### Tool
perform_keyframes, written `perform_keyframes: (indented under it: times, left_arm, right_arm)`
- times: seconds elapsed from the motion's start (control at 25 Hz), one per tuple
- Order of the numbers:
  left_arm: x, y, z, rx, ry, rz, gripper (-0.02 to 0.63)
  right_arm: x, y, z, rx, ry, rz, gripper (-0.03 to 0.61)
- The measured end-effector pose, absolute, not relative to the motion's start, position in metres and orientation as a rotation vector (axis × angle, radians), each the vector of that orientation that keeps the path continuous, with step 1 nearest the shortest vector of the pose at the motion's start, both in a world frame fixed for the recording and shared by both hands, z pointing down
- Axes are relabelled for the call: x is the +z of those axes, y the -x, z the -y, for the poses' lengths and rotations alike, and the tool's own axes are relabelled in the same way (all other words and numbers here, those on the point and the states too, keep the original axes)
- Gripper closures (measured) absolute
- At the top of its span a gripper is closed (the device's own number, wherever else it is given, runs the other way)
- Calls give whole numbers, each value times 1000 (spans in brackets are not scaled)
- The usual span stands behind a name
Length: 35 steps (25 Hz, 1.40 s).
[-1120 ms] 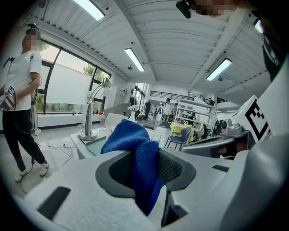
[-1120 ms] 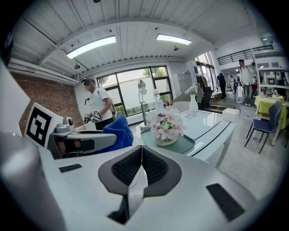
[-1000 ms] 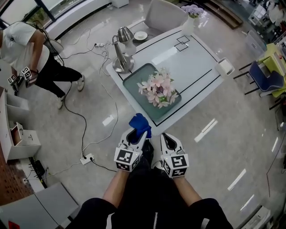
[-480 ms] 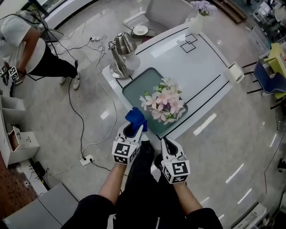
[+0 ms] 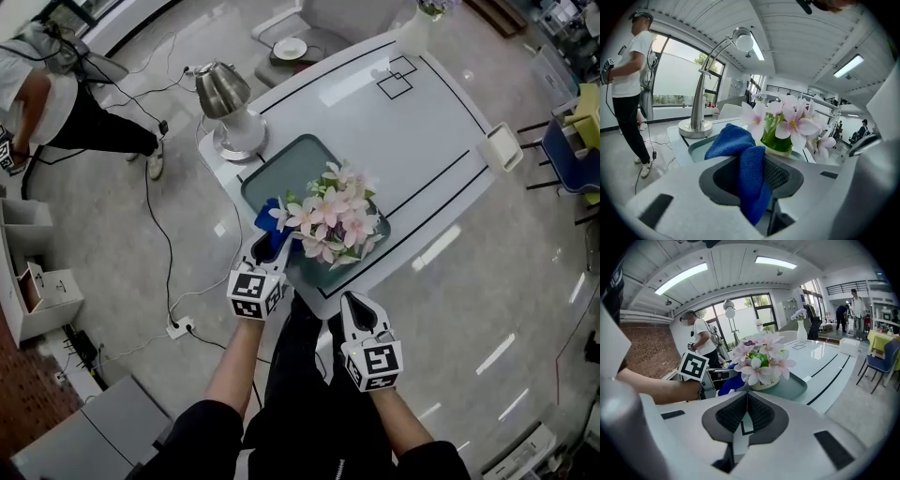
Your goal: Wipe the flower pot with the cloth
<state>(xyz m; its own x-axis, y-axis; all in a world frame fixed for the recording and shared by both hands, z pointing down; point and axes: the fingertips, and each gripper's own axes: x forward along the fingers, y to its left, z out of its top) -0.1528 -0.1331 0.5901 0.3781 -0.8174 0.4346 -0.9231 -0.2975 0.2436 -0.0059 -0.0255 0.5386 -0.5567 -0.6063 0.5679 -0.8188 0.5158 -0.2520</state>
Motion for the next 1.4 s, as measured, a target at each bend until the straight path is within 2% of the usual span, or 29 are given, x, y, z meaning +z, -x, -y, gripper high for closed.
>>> perform_keyframes:
  times: [0.64,1.4]
  left_arm:
    - [616,110,109,370,-2160,1494,476]
    - [616,8,115,436,-2202,1423,476]
  right_arm:
    - [561,-34,18,760,-1125,2341,569]
    - [563,-85,33,735,-1105,2368,569]
